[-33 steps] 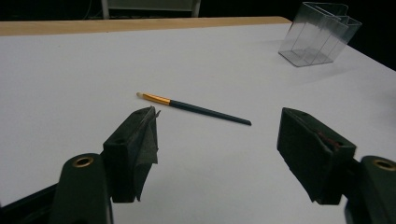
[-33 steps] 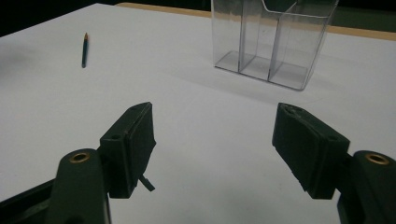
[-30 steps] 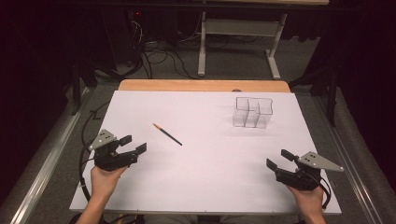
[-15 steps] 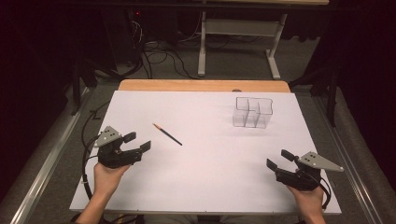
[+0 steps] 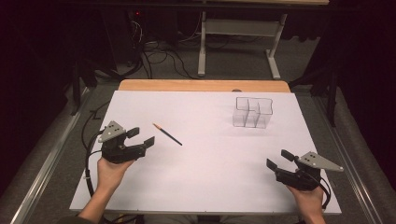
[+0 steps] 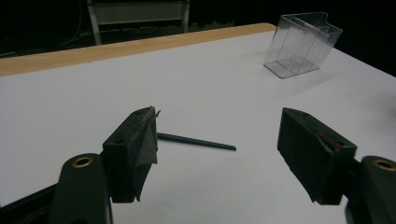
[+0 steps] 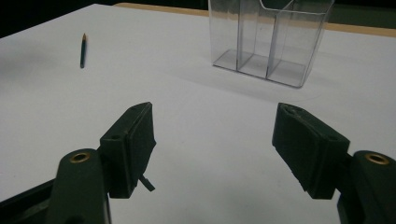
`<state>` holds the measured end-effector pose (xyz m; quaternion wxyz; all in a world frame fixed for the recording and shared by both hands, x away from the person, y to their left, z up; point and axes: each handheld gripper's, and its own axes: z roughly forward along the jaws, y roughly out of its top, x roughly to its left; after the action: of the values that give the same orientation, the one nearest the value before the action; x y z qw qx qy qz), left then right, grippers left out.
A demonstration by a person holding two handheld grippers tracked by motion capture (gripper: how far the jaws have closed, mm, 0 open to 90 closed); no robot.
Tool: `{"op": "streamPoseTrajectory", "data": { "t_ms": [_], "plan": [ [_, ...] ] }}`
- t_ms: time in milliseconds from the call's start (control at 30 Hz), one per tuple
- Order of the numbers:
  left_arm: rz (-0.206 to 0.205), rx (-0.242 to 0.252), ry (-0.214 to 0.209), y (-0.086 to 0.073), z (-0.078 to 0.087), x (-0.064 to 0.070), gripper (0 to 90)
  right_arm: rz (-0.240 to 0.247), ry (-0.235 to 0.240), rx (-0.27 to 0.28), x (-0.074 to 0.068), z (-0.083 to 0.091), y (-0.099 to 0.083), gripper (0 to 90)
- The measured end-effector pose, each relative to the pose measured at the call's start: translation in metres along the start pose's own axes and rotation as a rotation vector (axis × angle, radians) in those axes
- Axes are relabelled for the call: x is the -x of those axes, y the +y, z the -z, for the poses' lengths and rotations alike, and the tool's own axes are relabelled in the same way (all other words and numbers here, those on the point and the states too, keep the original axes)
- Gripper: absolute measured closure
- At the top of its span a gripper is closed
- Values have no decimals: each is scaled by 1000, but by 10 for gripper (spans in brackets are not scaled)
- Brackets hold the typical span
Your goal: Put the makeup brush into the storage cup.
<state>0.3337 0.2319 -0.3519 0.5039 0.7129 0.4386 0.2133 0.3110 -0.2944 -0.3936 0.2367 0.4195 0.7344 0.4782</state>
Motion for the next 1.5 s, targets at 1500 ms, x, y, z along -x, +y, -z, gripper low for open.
{"op": "streamPoseTrajectory", "data": {
  "t_ms": [1500],
  "plan": [
    [3,15,-27,32,-44,8,294,-6,0,-4,1,0,-1,310]
  ]
}}
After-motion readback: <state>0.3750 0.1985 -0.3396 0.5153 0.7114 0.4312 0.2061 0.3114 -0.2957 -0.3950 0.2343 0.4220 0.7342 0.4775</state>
